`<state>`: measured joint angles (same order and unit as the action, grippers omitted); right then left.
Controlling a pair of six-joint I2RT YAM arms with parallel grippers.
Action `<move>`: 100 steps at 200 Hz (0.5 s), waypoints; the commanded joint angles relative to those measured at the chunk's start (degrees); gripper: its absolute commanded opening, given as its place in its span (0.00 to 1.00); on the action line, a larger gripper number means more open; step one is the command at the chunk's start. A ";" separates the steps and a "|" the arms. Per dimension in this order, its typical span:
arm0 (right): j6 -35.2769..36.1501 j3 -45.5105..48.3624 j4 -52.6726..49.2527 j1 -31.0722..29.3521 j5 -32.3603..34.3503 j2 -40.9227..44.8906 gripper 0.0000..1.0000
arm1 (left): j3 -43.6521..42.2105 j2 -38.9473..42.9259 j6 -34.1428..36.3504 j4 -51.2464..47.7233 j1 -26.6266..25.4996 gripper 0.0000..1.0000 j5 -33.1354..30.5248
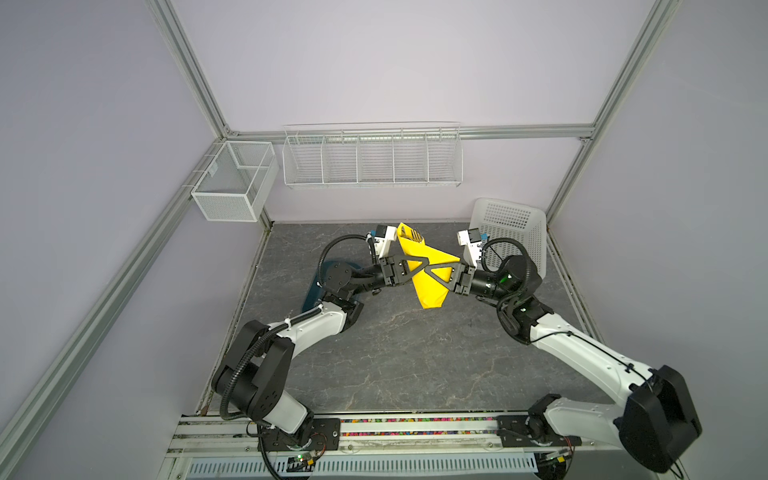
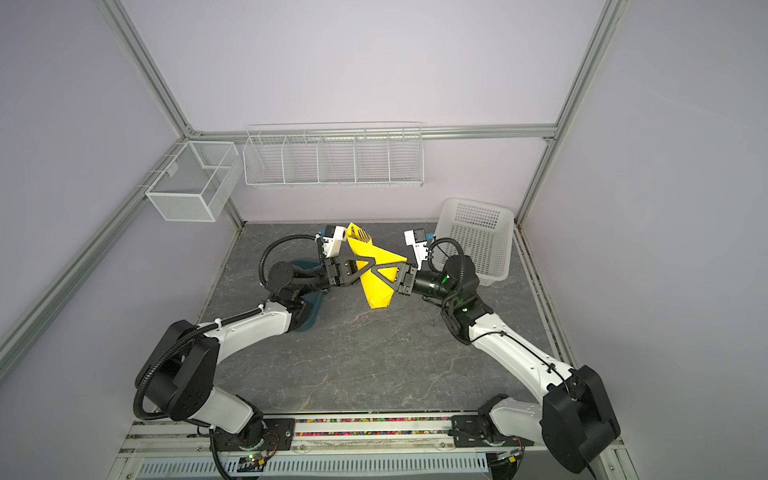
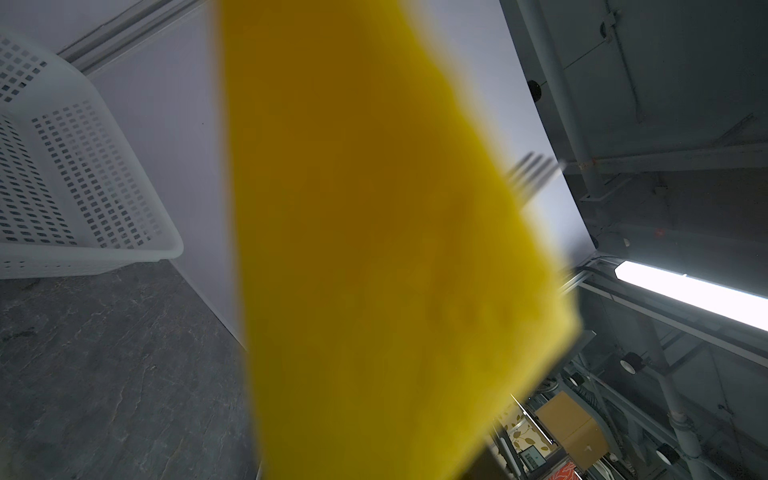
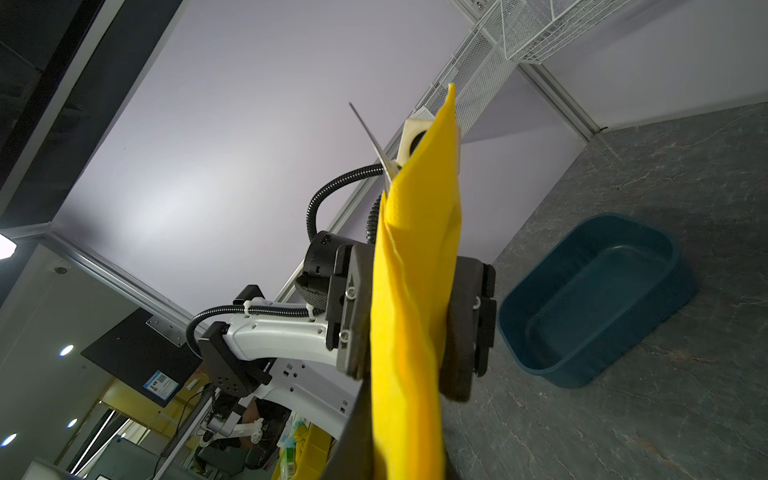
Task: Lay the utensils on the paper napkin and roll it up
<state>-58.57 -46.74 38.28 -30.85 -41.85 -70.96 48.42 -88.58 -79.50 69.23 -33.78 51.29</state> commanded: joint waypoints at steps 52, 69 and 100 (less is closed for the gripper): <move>0.12 0.02 1.40 0.20 -0.69 0.54 0.14 | 1.86 -0.92 -1.52 3.94 -0.06 0.21 -1.45; 0.16 0.16 1.22 0.34 -0.54 0.65 0.15 | 1.89 -0.90 -1.62 4.06 -0.06 0.18 -1.56; 0.13 0.18 1.09 0.28 -0.42 0.74 0.14 | 1.65 -1.20 -2.01 4.33 -0.10 0.13 -2.32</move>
<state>-58.48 -46.72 38.04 -30.72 -41.80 -70.98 48.42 -89.30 -80.07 70.41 -33.78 49.95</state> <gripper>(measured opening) 0.144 0.143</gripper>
